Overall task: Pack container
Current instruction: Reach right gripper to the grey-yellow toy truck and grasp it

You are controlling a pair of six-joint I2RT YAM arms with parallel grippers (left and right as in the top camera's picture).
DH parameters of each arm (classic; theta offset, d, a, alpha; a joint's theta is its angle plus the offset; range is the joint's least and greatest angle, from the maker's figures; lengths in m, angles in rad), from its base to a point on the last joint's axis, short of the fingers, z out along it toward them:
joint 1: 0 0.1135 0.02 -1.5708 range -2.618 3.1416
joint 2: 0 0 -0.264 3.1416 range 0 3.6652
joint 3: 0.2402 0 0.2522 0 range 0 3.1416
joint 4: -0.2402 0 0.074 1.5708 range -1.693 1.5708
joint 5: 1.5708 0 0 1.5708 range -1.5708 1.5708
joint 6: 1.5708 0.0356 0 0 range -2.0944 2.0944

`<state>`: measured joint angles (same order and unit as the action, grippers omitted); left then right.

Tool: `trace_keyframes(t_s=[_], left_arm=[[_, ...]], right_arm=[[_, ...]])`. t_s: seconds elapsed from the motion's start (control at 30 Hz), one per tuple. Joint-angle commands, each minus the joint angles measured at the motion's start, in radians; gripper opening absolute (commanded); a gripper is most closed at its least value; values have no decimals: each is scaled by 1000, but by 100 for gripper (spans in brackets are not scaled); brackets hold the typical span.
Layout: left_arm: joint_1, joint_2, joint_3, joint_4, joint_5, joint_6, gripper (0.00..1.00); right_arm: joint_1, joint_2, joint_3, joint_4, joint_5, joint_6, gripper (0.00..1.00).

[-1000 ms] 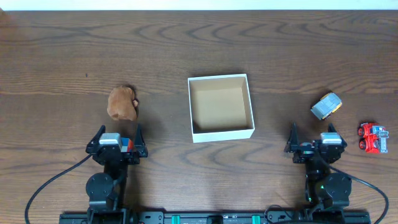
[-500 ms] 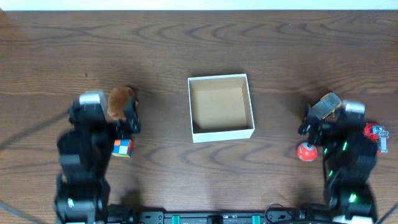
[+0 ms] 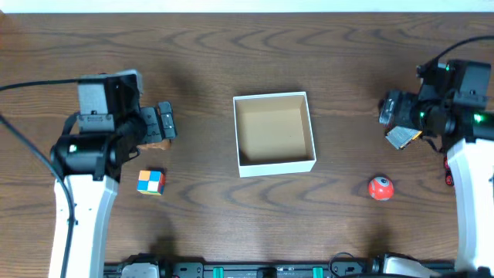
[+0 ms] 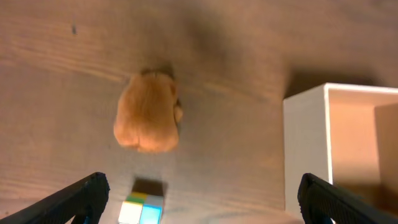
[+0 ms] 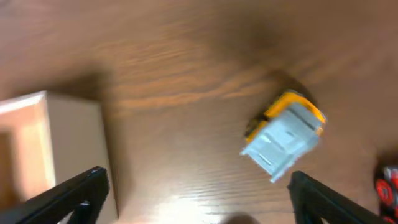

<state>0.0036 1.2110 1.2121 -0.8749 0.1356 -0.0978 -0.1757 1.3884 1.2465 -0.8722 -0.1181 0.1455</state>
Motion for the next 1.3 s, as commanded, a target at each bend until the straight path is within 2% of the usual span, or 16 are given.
trace_keyframes(t_s=[0.0, 0.13, 0.33, 0.73, 1.17, 1.27], left_arm=[[0, 13, 19, -11, 11, -1, 98], [0, 14, 19, -10, 11, -1, 98], [0, 14, 19, -10, 11, -1, 98], [0, 17, 19, -9, 10, -1, 98], [0, 17, 19, -7, 10, -1, 98], [0, 17, 19, -7, 10, -1, 98]], right_arm=[[-32, 51, 22, 8, 172, 214, 93], [-55, 121, 22, 35, 182, 240, 99], [-55, 251, 21, 39, 242, 357, 99], [-55, 420, 21, 61, 245, 375, 99], [-55, 439, 21, 72, 243, 373, 59], [-55, 439, 21, 72, 242, 373, 55]])
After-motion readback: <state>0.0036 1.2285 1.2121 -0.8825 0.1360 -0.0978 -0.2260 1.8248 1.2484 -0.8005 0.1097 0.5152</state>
